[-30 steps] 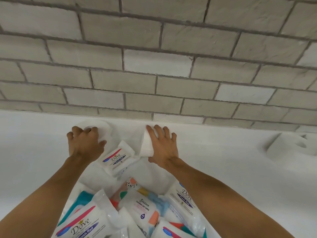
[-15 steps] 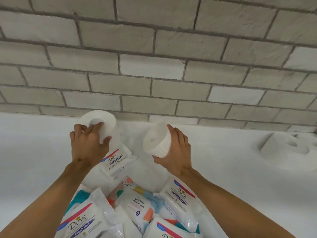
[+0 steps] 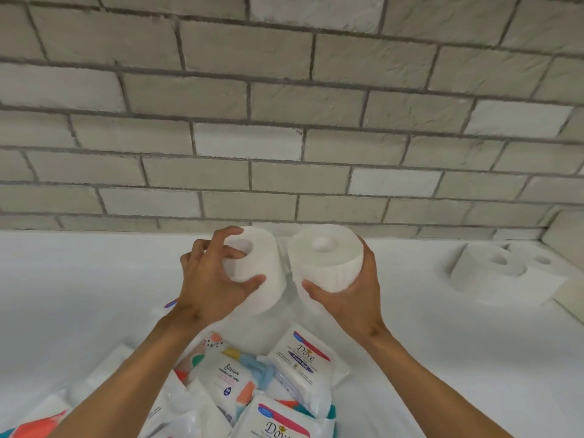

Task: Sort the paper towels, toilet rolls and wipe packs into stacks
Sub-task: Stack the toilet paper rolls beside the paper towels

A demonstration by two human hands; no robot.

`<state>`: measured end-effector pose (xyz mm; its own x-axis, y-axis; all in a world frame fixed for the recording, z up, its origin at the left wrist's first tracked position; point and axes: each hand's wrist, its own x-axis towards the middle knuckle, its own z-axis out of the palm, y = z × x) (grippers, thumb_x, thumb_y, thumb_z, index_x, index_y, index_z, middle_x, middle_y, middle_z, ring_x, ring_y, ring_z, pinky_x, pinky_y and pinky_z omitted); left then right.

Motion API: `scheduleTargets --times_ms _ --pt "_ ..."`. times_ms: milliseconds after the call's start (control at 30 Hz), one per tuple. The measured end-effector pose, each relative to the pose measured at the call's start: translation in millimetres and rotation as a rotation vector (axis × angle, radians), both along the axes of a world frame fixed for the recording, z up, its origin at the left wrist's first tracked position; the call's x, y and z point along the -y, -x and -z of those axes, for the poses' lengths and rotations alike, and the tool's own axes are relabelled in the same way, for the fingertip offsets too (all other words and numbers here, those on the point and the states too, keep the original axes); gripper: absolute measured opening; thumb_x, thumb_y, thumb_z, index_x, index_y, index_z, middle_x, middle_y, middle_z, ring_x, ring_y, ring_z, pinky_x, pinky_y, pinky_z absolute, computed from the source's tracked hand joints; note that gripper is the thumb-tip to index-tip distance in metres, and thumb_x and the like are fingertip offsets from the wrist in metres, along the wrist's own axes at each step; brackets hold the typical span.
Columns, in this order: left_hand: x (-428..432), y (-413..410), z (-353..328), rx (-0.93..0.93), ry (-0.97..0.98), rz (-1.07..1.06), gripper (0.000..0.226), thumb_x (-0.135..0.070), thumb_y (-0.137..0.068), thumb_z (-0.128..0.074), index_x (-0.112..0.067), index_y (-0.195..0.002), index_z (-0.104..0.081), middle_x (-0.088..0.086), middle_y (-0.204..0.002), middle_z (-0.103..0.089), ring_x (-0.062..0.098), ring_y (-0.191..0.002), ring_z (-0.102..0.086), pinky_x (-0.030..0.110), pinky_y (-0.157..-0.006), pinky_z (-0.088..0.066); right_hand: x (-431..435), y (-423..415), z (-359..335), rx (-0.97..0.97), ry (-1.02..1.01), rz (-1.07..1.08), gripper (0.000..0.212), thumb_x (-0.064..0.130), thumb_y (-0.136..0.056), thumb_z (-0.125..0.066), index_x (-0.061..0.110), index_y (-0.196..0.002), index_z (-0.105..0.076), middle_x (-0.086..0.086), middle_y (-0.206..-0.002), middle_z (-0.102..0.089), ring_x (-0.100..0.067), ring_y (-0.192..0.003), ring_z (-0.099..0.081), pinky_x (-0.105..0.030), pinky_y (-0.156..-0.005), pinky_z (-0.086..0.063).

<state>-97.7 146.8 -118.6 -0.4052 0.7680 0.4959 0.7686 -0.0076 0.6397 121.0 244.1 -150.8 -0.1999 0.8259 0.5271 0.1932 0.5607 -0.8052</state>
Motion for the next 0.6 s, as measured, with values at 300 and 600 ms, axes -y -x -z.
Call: scheduleTargets --times_ms 300,600 --pt "-23.5 -101.8 7.8 0.017 -0.032 0.184 0.075 -0.042 -0.063 -0.084 -0.051 -0.121 -0.037 -0.022 -0.099 -0.061 0.008 -0.110 -0.038 0.015 -0.090 -0.015 -0.2 -89.6 2.3 -0.085 0.146 0.219 0.105 0.042 -0.050 -0.094 0.040 -0.134 -0.031 0.025 -0.127 -0.045 0.004 -0.119 -0.047 -0.018 -0.100 -0.043" --pt "-67.7 -205.4 5.0 0.019 0.013 0.300 0.070 -0.038 -0.065 -0.084 -0.051 -0.117 -0.039 -0.026 -0.099 -0.057 0.002 -0.106 -0.033 0.020 -0.093 -0.017 -43.0 -207.9 -4.8 -0.169 0.260 0.440 0.109 0.045 -0.049 -0.093 0.035 -0.138 -0.031 0.014 -0.131 -0.049 -0.012 -0.122 -0.050 -0.042 -0.103 -0.049"
